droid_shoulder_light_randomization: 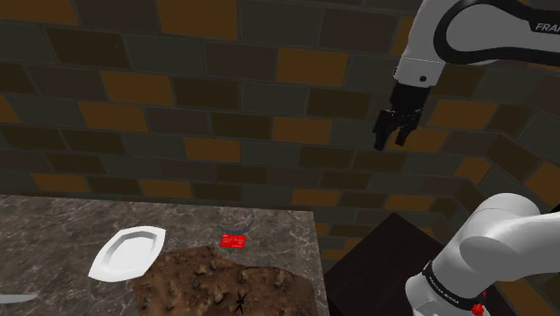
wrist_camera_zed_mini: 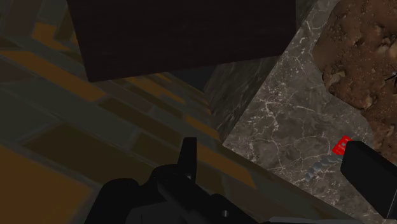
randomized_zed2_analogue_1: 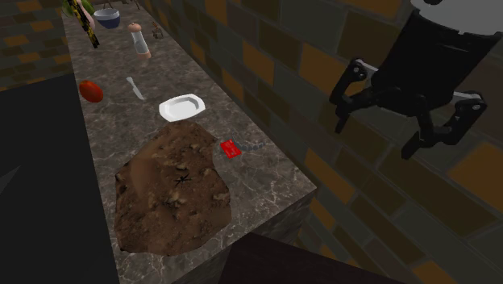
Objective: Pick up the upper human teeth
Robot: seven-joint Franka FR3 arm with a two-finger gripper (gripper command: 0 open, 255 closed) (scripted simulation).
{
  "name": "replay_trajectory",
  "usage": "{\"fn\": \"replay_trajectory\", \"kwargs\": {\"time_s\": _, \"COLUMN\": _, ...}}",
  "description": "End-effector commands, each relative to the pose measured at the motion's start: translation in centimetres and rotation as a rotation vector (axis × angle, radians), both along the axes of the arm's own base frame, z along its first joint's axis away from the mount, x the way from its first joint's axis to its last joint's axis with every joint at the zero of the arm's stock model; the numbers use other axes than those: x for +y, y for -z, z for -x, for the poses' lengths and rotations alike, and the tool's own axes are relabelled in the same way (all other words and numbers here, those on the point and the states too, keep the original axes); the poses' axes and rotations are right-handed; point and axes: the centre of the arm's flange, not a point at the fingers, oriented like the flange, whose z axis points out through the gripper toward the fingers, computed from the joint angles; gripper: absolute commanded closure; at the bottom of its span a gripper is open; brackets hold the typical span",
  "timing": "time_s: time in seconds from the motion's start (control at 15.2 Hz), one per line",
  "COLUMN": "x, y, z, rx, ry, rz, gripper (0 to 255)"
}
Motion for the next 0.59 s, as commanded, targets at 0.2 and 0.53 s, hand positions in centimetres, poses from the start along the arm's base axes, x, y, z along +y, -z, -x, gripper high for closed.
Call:
{"fn": "replay_trajectory", "kwargs": {"time_s": 0.2, "x": 2.1, "y": 2.7, "z": -1.8, "rx": -0.003, "ry": 0.024, "rz": 0.001, "gripper": 0}}
{"fn": "replay_trajectory", "kwargs": {"time_s": 0.53, "x": 5.5, "y": 7.3, "z": -5.0, "rx": -0.008, "ry": 0.065, "rz": 0.002, "gripper": 0}}
